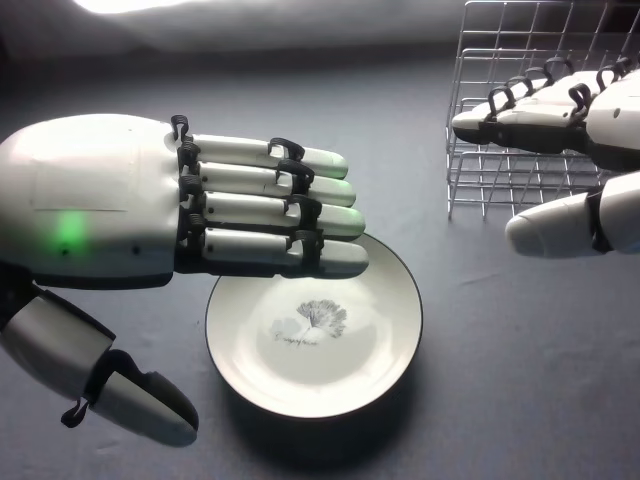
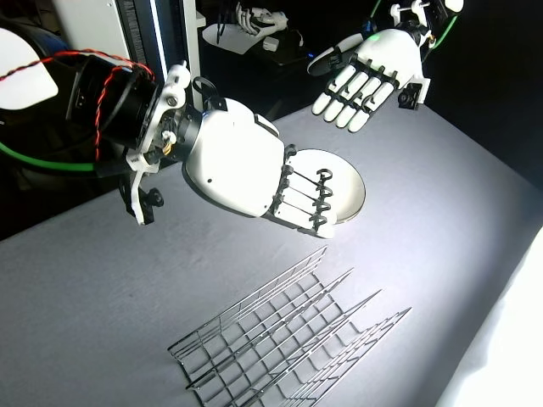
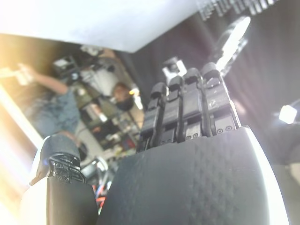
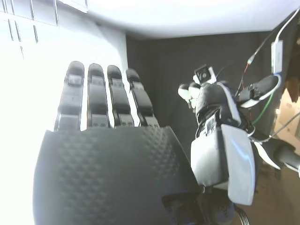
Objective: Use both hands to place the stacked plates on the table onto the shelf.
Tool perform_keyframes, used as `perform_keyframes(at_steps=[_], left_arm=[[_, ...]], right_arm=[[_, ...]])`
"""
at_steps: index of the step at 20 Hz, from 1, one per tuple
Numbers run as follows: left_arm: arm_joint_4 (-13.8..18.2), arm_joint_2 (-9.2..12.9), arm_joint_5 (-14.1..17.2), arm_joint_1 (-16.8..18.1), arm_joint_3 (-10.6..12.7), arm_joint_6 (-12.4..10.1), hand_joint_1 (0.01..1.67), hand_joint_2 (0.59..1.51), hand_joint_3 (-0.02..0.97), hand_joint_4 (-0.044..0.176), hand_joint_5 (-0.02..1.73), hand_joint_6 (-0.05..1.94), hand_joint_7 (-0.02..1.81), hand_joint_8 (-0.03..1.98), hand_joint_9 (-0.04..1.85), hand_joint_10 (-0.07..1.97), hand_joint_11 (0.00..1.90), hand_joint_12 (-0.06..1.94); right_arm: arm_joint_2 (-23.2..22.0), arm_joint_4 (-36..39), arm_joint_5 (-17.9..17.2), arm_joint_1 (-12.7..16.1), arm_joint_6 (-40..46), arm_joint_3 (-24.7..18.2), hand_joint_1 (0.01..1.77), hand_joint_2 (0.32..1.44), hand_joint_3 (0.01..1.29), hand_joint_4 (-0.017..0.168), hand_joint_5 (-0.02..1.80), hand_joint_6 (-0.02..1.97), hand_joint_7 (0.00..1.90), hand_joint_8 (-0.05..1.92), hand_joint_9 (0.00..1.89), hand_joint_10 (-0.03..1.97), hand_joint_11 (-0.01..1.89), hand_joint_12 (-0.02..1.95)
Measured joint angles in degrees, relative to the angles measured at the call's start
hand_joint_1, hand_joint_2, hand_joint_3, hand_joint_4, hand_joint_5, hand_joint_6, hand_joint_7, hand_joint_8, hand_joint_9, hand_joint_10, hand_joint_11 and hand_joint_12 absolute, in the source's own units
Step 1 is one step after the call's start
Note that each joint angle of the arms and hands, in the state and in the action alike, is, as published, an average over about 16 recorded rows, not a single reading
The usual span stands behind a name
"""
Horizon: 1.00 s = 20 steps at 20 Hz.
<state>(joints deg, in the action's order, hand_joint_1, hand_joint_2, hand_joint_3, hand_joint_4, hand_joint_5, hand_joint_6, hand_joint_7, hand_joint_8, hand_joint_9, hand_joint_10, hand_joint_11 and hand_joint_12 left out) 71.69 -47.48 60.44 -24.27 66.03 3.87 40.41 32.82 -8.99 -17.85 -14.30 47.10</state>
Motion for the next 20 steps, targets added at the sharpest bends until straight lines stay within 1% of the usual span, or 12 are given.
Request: perform_keyframes(at_steps=[4,7,11,14,16,20], left_arm=[[5.50,-1.12,2.04,1.04,2.51,-2.76,0.02,1.071,0.026,0.000,0.05,0.01,0.03,-0.01,0.02,0.00,0.02,0.00],[9.54,-2.30,3.81,0.93,4.91,-3.43,0.02,1.072,0.025,0.000,0.04,0.01,0.03,-0.01,0.02,0.00,0.02,0.00],[15.18,-4.25,6.24,0.73,8.70,-3.49,0.02,1.073,0.025,0.000,0.04,0.01,0.02,-0.01,0.01,0.00,0.02,0.00],[18.85,-5.71,7.59,0.48,11.43,-2.93,0.02,1.074,0.026,0.001,0.03,0.01,0.02,-0.01,0.01,0.00,0.02,0.00],[20.69,-6.76,8.38,0.30,13.18,-2.41,0.02,1.076,0.025,0.001,0.03,0.01,0.02,-0.01,0.01,0.00,0.02,0.00],[23.01,-8.86,9.41,0.24,16.00,-1.38,0.02,1.078,0.023,0.002,0.02,0.01,0.03,-0.01,0.02,0.00,0.02,0.00]], right_arm=[[0.40,0.14,-0.52,-0.39,0.01,0.62,0.02,1.22,0.01,-0.002,0.02,0.00,0.02,0.02,0.02,-0.01,0.02,0.01],[0.77,0.29,-1.01,-0.73,0.02,1.05,0.02,1.22,0.01,-0.003,0.02,0.00,0.02,0.02,0.02,0.00,0.02,0.01],[1.27,0.57,-1.82,-1.25,0.05,1.48,0.02,1.22,0.01,-0.003,0.02,0.00,0.02,0.02,0.02,0.00,0.02,0.01],[1.59,0.92,-2.56,-1.64,0.07,1.64,0.02,1.22,0.01,-0.003,0.02,0.00,0.02,0.02,0.02,0.00,0.02,0.01],[1.72,1.20,-2.99,-1.90,0.08,1.70,0.02,1.22,0.01,-0.003,0.02,0.00,0.02,0.02,0.02,0.00,0.02,0.01],[1.84,1.80,-3.67,-2.35,0.10,1.80,0.02,1.22,0.01,-0.003,0.02,0.00,0.02,0.02,0.02,0.00,0.02,0.01]])
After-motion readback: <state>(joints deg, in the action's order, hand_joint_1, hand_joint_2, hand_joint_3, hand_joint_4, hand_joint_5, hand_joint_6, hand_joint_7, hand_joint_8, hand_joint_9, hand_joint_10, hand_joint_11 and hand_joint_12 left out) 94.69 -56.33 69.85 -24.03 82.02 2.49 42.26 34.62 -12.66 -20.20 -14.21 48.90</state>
